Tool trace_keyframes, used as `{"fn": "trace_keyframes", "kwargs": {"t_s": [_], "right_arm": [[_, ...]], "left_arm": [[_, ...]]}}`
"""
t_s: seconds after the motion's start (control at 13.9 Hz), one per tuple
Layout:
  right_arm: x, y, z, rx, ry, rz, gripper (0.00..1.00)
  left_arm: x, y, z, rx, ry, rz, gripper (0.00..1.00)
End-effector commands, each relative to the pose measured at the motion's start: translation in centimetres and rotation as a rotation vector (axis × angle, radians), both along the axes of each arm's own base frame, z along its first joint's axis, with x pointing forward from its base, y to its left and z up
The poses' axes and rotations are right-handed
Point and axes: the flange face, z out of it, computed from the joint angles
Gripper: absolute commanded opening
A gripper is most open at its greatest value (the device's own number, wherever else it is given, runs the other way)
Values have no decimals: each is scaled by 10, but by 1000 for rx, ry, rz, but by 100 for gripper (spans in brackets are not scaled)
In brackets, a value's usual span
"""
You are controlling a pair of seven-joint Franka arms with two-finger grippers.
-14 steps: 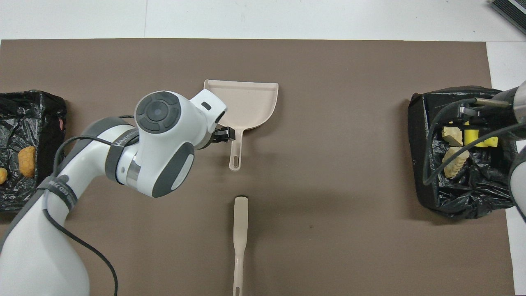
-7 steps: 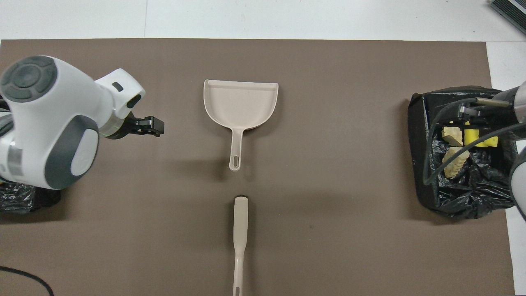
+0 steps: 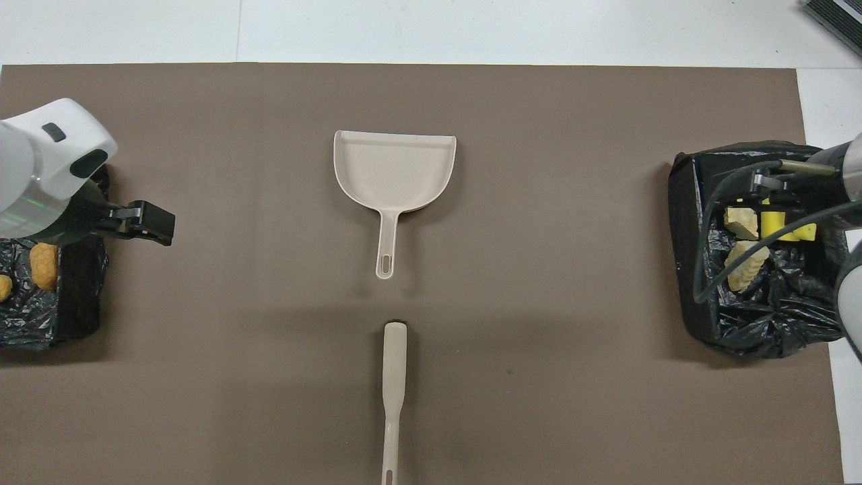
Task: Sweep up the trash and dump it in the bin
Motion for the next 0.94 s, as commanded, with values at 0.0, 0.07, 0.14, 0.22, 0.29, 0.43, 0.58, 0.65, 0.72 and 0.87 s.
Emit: {"fn": "trace_keyframes", "kwargs": {"t_s": [0.0, 0.07, 0.14, 0.22, 0.29, 0.43, 0.58, 0.65, 0.72, 0.87], "right_arm": [[2, -3, 3, 3, 6, 22, 100], [1, -2, 3, 3, 6, 23, 100], [2, -2, 3, 3, 6, 23, 100], [2, -2, 3, 3, 6, 23, 100], [1, -2, 3, 3, 6, 22, 100], [2, -3, 2, 3, 7, 22, 100], [1, -2, 3, 3, 6, 23, 100], [1, -2, 3, 3, 6, 23, 100], [1, -2, 3, 3, 6, 23, 100], [1, -2, 3, 3, 6, 22, 100]], "left_arm": [[-23, 20, 33, 11, 21, 2, 100], [-34, 26, 42, 15, 34, 3, 100], [-42, 28, 45, 24, 61, -21, 100], [-43, 30, 48, 34, 56, -35, 100], [-44, 31, 51, 31, 38, -36, 100], [-38, 48, 54, 11, 2, -6, 100], [-35, 50, 54, -1, -12, 2, 100], [-32, 50, 55, -2, -30, 5, 100], [-30, 48, 57, -2, -50, 13, 100], [-21, 43, 59, -38, -108, 13, 100]]}}
